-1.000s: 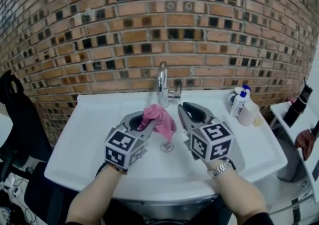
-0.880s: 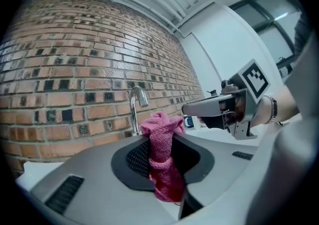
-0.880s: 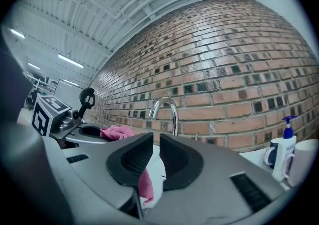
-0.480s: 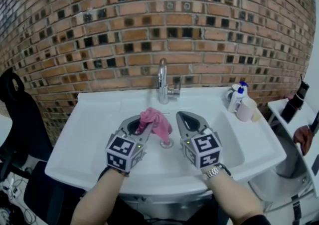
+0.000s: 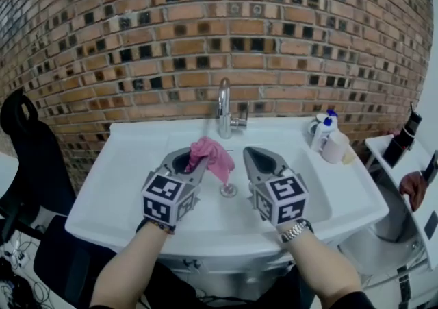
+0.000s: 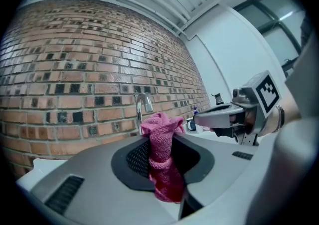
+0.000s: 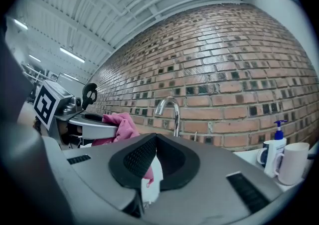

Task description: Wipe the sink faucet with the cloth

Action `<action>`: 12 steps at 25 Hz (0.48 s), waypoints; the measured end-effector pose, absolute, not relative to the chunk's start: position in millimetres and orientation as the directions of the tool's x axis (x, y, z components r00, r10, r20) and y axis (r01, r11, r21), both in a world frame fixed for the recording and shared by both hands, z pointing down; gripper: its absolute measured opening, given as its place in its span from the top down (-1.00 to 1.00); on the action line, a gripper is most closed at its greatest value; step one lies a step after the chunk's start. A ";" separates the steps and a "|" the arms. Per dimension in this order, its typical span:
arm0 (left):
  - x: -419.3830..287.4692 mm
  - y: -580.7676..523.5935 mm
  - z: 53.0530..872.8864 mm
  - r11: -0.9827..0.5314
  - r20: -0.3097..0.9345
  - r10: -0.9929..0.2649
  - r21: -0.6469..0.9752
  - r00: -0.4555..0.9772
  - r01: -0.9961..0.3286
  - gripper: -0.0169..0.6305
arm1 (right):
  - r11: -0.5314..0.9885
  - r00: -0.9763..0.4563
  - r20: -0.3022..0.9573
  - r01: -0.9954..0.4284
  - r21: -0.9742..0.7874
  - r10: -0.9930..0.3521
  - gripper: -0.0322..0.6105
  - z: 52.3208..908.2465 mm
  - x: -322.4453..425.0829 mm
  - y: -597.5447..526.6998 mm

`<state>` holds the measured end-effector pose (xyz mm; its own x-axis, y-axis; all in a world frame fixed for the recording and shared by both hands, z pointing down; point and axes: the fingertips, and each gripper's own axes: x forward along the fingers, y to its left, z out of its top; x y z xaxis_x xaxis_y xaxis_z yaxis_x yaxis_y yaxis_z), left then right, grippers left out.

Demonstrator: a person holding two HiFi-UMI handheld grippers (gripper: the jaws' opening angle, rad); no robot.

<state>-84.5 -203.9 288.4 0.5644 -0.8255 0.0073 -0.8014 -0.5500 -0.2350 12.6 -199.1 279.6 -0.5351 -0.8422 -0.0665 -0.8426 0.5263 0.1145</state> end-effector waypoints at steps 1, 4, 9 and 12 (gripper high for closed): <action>-84.0 -196.8 284.0 -0.552 0.006 -0.824 -0.237 0.567 -0.799 0.69 | 0.526 -0.535 -0.072 -0.843 0.115 -0.842 0.86 276.6 12.6 -192.5; -84.6 -169.9 281.9 -0.557 -0.004 -0.821 -0.216 0.571 -0.802 0.69 | 0.528 -0.537 -0.078 -0.842 0.114 -0.840 0.86 278.3 11.1 -166.2; -76.7 -114.4 277.6 -0.565 -0.010 -0.813 -0.222 0.582 -0.794 0.69 | 0.528 -0.537 -0.086 -0.842 0.114 -0.839 0.86 278.3 14.3 -113.5; -71.6 -78.8 279.8 -0.574 -0.016 -0.807 -0.215 0.591 -0.790 0.69 | 0.527 -0.538 -0.095 -0.841 0.119 -0.837 0.87 278.3 12.4 -78.4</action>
<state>-71.6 -78.8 279.8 0.5907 -0.8067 -0.0159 -0.7899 -0.5742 -0.2152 12.4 -78.4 278.3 -0.5384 -0.8372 -0.0954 -0.8412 0.5274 0.1191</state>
